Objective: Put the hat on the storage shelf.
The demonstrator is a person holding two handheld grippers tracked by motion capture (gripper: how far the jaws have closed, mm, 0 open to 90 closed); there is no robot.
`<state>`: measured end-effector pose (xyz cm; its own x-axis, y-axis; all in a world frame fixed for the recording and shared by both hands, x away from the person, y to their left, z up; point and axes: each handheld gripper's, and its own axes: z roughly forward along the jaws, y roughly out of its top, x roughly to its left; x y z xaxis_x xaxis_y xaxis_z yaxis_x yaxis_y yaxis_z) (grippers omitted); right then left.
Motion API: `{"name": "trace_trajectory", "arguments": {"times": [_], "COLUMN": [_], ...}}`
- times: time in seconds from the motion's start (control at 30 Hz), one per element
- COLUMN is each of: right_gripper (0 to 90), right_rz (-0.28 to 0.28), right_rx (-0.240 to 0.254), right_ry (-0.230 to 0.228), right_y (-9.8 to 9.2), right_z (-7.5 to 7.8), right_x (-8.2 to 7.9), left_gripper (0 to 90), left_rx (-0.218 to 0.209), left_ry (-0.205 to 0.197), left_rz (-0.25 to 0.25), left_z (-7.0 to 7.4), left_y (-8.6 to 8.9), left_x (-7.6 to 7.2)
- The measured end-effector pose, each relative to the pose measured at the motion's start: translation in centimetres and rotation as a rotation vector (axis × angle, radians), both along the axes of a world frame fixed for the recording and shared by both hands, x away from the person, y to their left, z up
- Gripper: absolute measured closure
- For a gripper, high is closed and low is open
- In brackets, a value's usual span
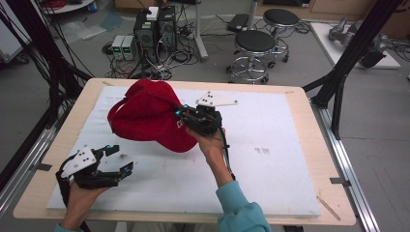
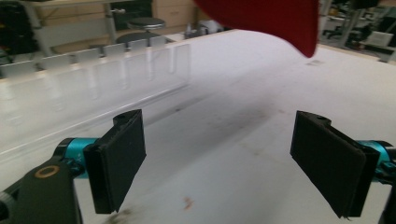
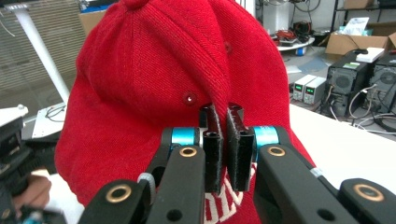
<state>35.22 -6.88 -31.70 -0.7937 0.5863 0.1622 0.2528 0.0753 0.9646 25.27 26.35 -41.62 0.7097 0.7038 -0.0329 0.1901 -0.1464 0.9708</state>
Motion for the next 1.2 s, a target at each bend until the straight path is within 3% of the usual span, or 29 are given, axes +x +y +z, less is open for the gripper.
{"name": "trace_trajectory", "arguments": {"times": [0.03,0.3,0.53,0.57,0.73,0.93,1.13,1.2], "right_gripper": [86.4,86.4,86.4,86.4,86.4,86.4,86.5,86.4], "right_rz": [0.0,0.0,0.008,0.009,0.015,0.031,0.059,0.064], "right_rx": [0.0,-0.006,-0.013,-0.019,-0.017,-0.008,0.014,0.01], "right_ry": [-0.002,0.005,-0.005,-0.005,-0.008,-0.012,-0.023,-0.022], "right_y": [0.2,0.9,1.1,1.2,1.3,1.6,1.9,2.0], "right_z": [0.0,0.0,0.1,0.0,0.0,0.1,0.2,0.2], "right_x": [-0.1,-0.3,-0.5,-0.5,-0.6,-0.8,-1.0,-1.1], "left_gripper": [18.2,20.3,24.9,26.7,31.7,45.5,68.1,75.8], "left_rx": [-0.011,-0.036,-0.078,-0.117,-0.151,-0.188,-0.202,-0.207], "left_ry": [0.005,0.018,0.027,0.031,0.036,0.031,0.024,0.039], "left_rz": [-0.03,-0.112,-0.116,-0.113,-0.101,-0.074,-0.086,-0.086], "left_z": [0.3,0.9,0.9,1.0,1.2,1.4,1.3,1.3], "left_y": [-0.9,-4.8,-7.6,-8.4,-9.3,-9.9,-10.0,-9.9], "left_x": [0.0,-0.2,0.2,0.5,0.8,1.1,1.4,1.4]}}
